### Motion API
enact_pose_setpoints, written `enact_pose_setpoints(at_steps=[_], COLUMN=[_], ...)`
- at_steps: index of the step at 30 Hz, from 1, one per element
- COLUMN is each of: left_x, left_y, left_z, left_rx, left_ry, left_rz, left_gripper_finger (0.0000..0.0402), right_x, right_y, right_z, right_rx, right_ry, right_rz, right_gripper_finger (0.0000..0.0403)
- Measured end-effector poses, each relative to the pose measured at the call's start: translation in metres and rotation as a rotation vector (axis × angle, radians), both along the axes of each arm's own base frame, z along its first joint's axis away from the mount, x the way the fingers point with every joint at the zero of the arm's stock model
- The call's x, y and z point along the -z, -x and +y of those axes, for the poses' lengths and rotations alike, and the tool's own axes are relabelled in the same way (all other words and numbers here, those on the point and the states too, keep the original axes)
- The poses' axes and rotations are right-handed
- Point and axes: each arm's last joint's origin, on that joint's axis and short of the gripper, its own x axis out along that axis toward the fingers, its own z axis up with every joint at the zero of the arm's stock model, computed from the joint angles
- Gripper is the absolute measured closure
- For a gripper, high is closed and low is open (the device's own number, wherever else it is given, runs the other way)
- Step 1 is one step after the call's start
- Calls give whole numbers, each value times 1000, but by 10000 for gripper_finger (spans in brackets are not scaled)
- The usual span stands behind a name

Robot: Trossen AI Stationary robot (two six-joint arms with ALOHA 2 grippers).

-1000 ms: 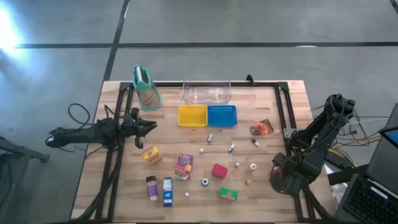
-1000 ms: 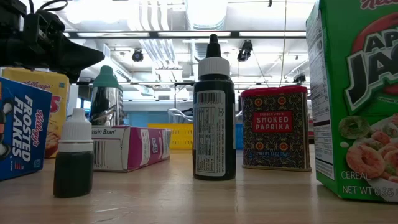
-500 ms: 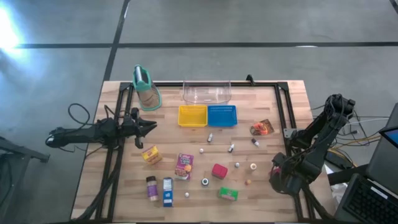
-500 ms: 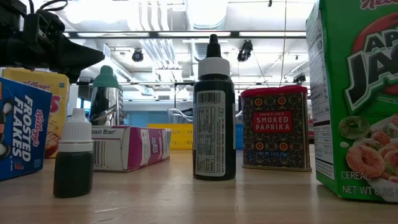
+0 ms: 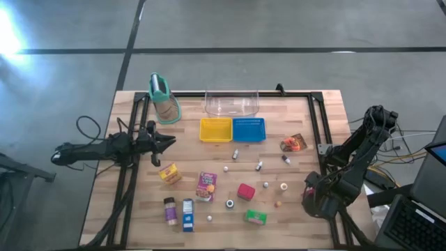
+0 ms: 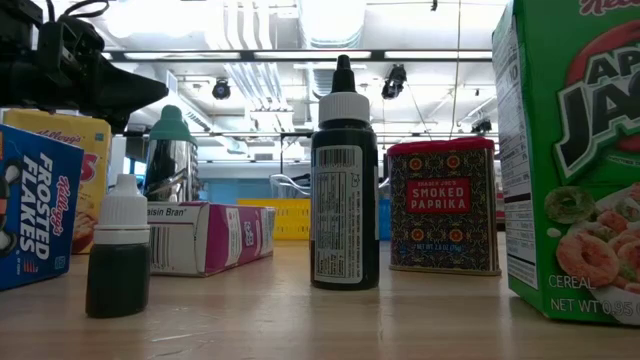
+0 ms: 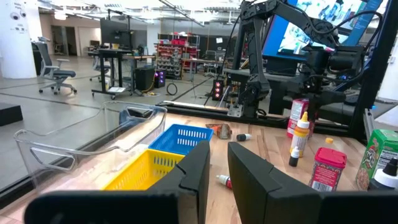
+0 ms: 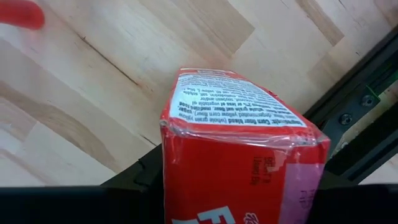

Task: Pick & Place Kitchen Items
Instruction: Put the red cereal box into the transparent bin

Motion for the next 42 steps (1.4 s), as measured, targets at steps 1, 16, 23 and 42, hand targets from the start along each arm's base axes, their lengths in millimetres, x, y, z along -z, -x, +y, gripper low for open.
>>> enact_pose_setpoints(at_steps=[1,16,23,42], left_x=[0,0,0,0], left_y=[0,0,0,0], left_z=[0,0,0,0], left_rx=[0,0,0,0], left_ry=[0,0,0,-1], left_rz=[0,0,0,0], left_gripper_finger=[337,337,337,337], right_x=[0,-17,-29,-50], right_y=[0,-10,-20,-54], right_z=[-1,-39,-65,-137], right_rx=[-5,-1,-28,-85], right_ry=[2,73,96,289], right_rz=[1,5,-98,-352], right_gripper_finger=[233,218,237,232])
